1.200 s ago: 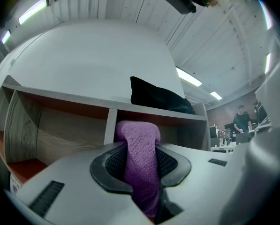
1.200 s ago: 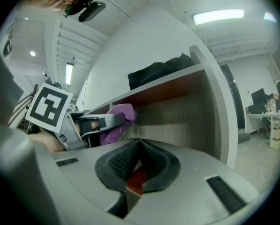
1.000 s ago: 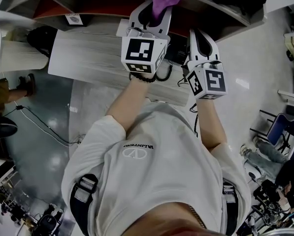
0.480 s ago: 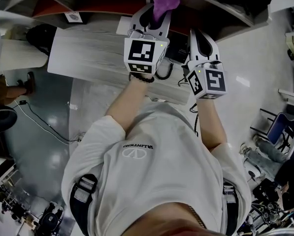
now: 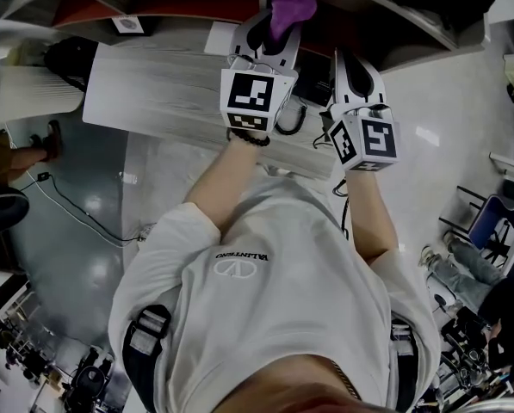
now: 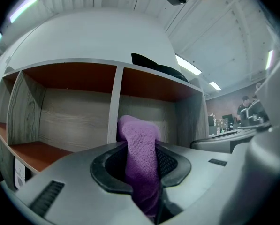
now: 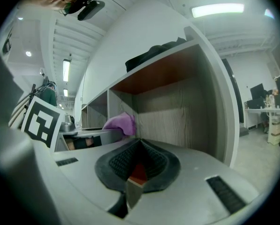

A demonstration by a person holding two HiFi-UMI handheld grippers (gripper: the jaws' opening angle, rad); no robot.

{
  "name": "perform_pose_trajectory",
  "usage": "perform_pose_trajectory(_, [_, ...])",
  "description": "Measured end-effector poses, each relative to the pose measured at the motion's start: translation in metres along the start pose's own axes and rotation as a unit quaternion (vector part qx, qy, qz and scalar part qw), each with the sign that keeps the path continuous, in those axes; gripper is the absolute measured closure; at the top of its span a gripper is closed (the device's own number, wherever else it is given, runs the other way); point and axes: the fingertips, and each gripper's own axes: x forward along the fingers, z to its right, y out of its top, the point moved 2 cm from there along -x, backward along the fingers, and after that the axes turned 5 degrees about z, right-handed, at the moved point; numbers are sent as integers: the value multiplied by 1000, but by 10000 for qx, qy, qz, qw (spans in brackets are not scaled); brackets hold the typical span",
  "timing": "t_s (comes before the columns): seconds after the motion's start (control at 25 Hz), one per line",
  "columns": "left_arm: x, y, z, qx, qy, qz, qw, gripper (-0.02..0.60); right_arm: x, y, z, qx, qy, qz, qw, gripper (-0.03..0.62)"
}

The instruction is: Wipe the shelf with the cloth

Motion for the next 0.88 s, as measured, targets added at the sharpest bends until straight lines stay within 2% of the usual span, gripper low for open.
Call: perform_pose_trajectory(0.88, [-2, -49, -13, -87, 13, -213, 9997, 479, 5, -38, 2, 36, -130, -292, 9995, 594])
